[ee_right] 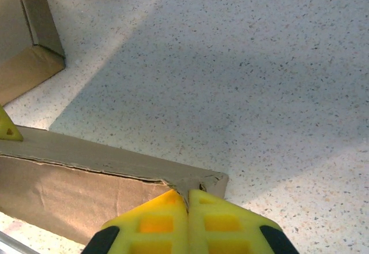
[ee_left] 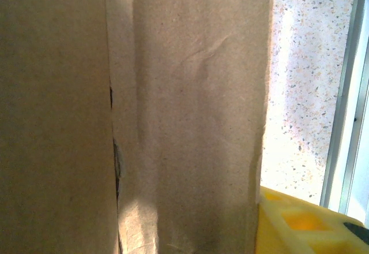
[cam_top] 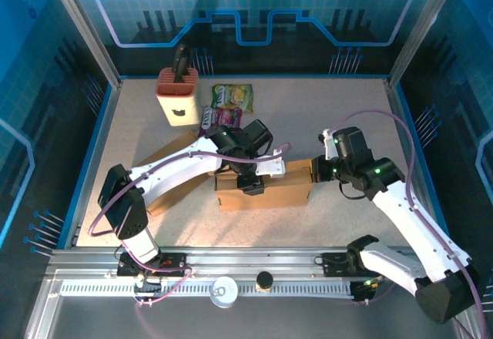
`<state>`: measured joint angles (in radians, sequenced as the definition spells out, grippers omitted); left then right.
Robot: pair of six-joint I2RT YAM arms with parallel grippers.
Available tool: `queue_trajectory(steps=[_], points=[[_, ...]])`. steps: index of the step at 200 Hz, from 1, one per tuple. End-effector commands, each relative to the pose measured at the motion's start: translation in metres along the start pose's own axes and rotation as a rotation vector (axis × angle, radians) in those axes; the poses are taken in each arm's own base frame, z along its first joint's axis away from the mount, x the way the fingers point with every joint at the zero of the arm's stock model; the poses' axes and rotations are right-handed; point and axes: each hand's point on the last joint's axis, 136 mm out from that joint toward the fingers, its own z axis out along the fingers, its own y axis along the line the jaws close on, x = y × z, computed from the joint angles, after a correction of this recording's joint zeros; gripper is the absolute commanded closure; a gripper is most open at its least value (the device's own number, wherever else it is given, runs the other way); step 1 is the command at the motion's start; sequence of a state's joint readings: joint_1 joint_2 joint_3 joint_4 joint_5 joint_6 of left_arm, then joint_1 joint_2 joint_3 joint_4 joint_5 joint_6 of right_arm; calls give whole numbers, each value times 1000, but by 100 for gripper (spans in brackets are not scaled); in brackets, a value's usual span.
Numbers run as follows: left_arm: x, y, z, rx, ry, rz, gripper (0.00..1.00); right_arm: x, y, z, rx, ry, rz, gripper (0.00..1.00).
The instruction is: Fold the paper box
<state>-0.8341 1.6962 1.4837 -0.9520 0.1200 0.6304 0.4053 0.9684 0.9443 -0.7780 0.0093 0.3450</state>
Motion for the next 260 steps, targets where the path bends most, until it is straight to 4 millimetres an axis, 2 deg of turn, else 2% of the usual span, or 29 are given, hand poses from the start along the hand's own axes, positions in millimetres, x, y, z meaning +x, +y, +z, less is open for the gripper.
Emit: queue_trajectory(steps=[1,23,54,61,102,180,204,238,260], points=[[8,-1,0,-8,20,5,58,5,-13,-6,95,5,4,100],[5,4,1,-41,0,-10,58,6,-12,-8,104,-24,28,100],[2,11,4,-77,-36,-37,55,7,1,-10,55,-88,101,100],[1,10,4,-76,-43,-41,54,16,-2,-4,66,-75,118,100],[-3,12,3,-81,-60,-58,52,19,3,1,46,-110,196,100],[-2,17,-1,-84,-105,-118,49,42,-11,15,126,-154,161,100],[-4,20,-7,-107,-142,-139,46,41,-14,14,145,-163,154,100],[-10,29,-25,-175,-243,-196,35,42,-15,17,160,-162,145,100],[-13,25,-32,-163,-288,-202,31,43,-15,19,172,-164,141,100]])
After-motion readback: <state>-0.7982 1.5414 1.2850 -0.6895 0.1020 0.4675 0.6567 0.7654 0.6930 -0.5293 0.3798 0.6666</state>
